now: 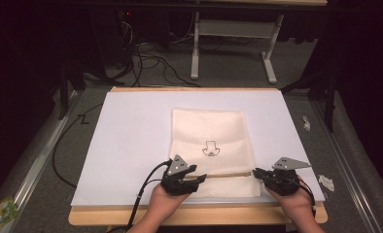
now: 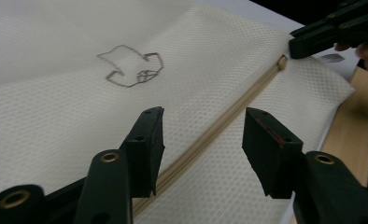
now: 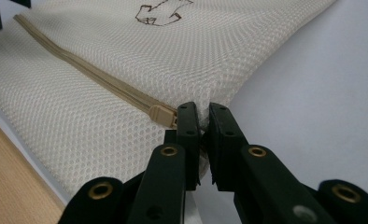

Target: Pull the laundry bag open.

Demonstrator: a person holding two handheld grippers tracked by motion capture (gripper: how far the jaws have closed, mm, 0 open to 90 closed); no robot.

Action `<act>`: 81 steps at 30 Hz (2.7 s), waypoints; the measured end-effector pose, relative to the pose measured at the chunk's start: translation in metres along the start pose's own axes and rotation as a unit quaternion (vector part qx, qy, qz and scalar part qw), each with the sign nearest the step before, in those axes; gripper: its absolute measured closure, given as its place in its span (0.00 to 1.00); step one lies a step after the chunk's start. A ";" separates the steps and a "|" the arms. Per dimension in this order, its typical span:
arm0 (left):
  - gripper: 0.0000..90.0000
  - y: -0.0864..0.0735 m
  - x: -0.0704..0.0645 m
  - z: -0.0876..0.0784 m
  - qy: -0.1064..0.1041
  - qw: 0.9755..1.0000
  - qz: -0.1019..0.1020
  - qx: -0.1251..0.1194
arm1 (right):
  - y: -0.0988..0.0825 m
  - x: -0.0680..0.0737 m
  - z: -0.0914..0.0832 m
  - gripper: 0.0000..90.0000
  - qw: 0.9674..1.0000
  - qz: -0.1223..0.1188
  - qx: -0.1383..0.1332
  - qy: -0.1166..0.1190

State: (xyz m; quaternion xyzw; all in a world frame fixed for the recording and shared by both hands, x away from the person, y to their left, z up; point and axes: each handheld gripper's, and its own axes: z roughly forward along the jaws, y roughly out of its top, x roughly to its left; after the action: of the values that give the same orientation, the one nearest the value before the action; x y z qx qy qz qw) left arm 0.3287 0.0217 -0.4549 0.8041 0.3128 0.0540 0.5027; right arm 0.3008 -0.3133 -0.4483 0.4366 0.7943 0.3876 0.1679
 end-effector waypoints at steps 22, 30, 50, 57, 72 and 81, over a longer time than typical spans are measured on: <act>0.76 0.027 -0.053 0.077 -0.030 0.999 0.032 0.010 | 0.005 0.001 -0.004 0.94 0.999 0.004 -0.032 0.002; 0.80 0.029 -0.061 0.091 -0.028 0.999 0.031 0.010 | 0.006 0.004 -0.006 0.94 0.999 0.002 -0.039 0.003; 0.97 0.033 -0.066 0.102 -0.028 0.999 0.032 0.004 | 0.007 0.006 -0.008 0.94 0.999 -0.003 -0.053 0.008; 0.97 0.032 -0.061 0.098 -0.029 0.999 0.032 0.012 | 0.006 0.006 -0.009 0.94 0.999 -0.003 -0.053 0.001; 0.97 0.016 -0.032 0.067 -0.015 0.999 0.030 0.035 | 0.001 0.000 -0.009 0.94 0.999 0.007 -0.044 -0.003; 0.97 0.012 -0.015 0.045 0.005 0.998 0.024 0.051 | 0.007 0.013 -0.004 0.95 0.999 -0.016 -0.037 -0.013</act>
State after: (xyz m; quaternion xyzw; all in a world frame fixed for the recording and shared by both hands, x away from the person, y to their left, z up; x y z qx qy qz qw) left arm 0.3402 -0.0257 -0.4634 0.8355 0.2983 0.0538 0.4583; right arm 0.2946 -0.3020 -0.4396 0.4222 0.7844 0.4078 0.2004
